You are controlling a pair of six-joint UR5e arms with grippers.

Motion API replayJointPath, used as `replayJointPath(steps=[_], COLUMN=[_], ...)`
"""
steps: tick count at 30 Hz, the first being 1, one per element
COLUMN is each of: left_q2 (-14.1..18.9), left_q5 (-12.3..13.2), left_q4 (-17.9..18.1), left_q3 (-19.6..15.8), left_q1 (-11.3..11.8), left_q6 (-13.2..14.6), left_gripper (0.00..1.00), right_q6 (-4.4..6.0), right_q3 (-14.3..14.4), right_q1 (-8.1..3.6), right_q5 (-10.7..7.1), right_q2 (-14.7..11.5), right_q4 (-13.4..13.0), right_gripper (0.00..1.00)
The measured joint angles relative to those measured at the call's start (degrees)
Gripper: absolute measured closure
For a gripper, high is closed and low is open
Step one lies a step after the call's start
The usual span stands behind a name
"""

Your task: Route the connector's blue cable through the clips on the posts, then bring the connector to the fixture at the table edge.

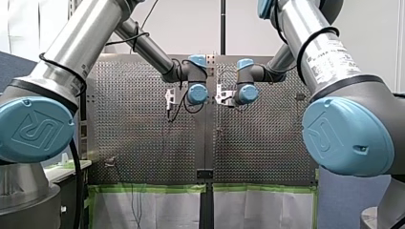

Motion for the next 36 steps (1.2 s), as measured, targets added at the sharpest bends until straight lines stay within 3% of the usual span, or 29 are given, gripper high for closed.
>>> replayJointPath(steps=[19,36], left_q2=[-1.34,-1.71], left_q5=[1.05,3.04], left_q4=[3.34,1.37], left_q3=[1.06,4.03], left_q1=[1.44,3.56], left_q6=[0.13,0.53], left_gripper=[0.02,0.02], right_q6=[-0.07,-0.06], right_q3=[0.00,0.01], right_q1=[0.06,0.20], right_q5=[0.00,0.00], right_q2=[0.01,0.01], right_q4=[0.04,0.07], right_gripper=[1.00,1.00])
